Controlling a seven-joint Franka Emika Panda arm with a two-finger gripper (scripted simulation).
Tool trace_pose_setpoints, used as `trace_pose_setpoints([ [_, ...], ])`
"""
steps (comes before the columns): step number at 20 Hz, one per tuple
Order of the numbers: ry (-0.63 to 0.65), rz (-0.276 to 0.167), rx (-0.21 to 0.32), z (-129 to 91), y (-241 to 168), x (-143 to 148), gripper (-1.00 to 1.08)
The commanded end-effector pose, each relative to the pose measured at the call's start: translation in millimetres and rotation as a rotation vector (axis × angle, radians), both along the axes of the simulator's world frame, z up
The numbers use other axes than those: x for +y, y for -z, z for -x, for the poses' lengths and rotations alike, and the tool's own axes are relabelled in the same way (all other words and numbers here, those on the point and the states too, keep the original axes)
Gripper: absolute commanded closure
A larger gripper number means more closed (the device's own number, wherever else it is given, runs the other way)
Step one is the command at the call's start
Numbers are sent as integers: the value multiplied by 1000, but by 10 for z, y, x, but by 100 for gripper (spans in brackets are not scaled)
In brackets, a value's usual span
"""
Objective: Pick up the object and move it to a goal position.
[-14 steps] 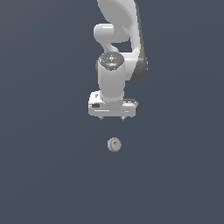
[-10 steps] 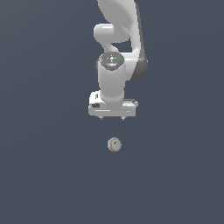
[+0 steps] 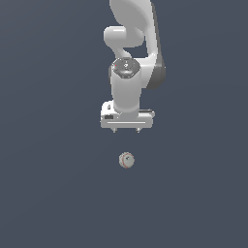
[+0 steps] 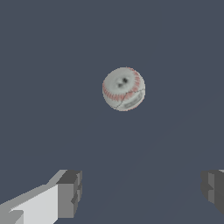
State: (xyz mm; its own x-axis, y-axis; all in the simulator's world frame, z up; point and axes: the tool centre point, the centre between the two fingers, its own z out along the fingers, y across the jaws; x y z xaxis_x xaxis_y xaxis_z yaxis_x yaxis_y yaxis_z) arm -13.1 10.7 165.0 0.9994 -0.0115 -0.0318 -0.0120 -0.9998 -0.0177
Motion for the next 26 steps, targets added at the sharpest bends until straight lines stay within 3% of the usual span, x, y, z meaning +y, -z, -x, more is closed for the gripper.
trace_pose_setpoints([
  [1, 5, 0, 0, -4, 2, -3, -92],
  [12, 142, 2, 1, -98, 69, -3, -92],
  [26, 508, 10, 1, -345, 258, -7, -92],
])
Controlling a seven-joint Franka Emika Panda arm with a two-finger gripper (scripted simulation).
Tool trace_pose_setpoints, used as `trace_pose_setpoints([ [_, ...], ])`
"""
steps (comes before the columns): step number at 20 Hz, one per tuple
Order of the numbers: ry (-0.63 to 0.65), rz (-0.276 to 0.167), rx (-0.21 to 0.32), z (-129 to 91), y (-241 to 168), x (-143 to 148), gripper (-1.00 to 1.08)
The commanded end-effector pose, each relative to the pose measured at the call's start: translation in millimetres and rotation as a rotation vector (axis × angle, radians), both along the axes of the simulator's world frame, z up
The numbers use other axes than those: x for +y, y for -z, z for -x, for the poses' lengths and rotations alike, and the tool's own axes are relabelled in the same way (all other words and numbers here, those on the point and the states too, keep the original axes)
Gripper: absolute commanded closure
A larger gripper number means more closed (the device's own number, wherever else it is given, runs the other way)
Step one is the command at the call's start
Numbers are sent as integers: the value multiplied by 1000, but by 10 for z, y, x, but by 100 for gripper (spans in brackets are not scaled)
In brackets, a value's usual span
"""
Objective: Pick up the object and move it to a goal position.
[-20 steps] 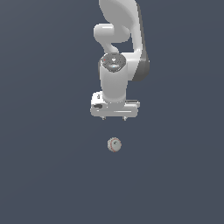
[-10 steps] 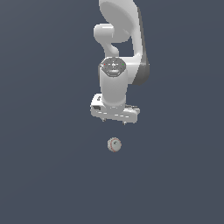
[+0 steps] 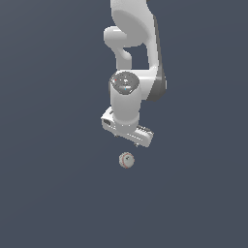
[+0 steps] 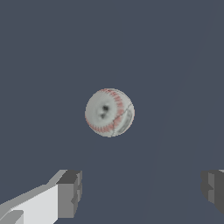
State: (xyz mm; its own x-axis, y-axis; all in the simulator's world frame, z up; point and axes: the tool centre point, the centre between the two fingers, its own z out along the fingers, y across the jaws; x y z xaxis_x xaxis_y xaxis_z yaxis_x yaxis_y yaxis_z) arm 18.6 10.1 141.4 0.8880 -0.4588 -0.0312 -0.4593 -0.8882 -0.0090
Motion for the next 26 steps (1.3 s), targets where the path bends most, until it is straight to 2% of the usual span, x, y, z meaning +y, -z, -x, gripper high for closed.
trace_pose_setpoints([
  [1, 71, 2, 0, -46, 37, 0, -92],
  [19, 559, 21, -6, -356, 308, 9, -92],
  [26, 698, 27, -10, -441, 388, 16, -92],
])
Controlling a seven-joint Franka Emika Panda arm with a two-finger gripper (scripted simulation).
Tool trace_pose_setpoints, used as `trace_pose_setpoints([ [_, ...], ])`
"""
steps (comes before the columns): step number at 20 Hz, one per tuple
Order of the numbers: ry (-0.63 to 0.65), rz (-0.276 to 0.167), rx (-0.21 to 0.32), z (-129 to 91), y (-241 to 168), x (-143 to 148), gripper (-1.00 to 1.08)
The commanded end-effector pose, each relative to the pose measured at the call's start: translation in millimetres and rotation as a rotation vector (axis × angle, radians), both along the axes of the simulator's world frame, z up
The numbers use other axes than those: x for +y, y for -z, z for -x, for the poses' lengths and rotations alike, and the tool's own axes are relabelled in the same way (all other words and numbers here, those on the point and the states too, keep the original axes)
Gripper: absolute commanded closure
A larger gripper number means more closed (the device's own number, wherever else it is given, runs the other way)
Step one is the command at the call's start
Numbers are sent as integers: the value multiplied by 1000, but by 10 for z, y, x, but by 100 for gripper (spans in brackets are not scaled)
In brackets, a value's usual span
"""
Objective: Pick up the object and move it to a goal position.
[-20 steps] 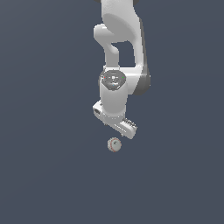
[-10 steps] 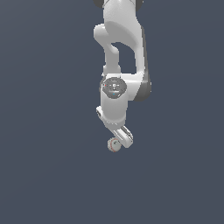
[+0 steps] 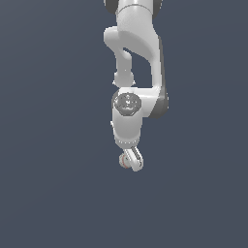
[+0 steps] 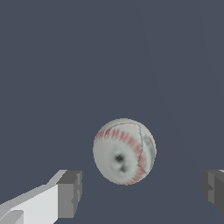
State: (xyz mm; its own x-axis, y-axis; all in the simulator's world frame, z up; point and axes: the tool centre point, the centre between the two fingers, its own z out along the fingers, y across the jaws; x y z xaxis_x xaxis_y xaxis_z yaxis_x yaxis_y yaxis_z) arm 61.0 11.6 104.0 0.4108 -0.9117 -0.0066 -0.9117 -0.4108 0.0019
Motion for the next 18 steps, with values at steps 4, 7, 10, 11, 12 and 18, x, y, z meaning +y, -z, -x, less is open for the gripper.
trace_pose_setpoints([
  [4, 77, 4, -3, -47, 43, 4, -92],
  [7, 100, 5, -4, -60, 56, 6, -92],
  [10, 110, 5, -4, -66, 62, 7, -92],
  [11, 111, 5, -4, -67, 62, 7, -92],
  [12, 106, 5, -4, -63, 61, 7, -92],
  [18, 107, 5, -4, -61, 203, 6, -92],
])
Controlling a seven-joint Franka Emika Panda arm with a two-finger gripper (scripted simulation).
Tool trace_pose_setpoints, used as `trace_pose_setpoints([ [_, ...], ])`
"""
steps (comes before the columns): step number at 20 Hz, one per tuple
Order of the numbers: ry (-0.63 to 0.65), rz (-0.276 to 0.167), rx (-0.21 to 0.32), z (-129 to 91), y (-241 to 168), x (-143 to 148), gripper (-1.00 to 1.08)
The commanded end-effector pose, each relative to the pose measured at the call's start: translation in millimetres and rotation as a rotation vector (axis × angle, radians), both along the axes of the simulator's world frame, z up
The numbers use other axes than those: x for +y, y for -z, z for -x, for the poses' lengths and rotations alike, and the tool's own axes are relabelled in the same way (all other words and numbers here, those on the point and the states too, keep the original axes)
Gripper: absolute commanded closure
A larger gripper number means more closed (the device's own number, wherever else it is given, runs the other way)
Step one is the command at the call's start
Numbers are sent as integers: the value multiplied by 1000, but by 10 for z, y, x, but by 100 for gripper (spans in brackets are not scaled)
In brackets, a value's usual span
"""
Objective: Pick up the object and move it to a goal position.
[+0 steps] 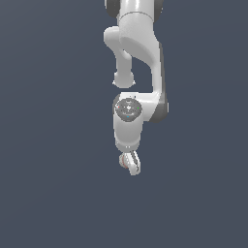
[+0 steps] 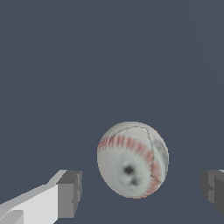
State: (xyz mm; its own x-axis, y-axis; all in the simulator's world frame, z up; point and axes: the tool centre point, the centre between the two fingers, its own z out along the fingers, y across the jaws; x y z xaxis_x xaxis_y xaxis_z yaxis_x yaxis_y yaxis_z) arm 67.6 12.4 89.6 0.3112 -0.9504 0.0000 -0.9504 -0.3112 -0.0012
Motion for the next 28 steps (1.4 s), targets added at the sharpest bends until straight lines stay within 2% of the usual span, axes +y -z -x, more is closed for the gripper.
trace_pose_setpoints([
  [1, 1, 0, 1, 7, 109, -1, -92],
  [7, 4, 0, 1, 15, 390, -2, -92],
  [12, 4, 0, 1, 0, 419, -2, -92],
  [13, 4, 0, 1, 0, 419, -2, 108],
  [28, 4, 0, 2, 32, 382, -10, 108],
])
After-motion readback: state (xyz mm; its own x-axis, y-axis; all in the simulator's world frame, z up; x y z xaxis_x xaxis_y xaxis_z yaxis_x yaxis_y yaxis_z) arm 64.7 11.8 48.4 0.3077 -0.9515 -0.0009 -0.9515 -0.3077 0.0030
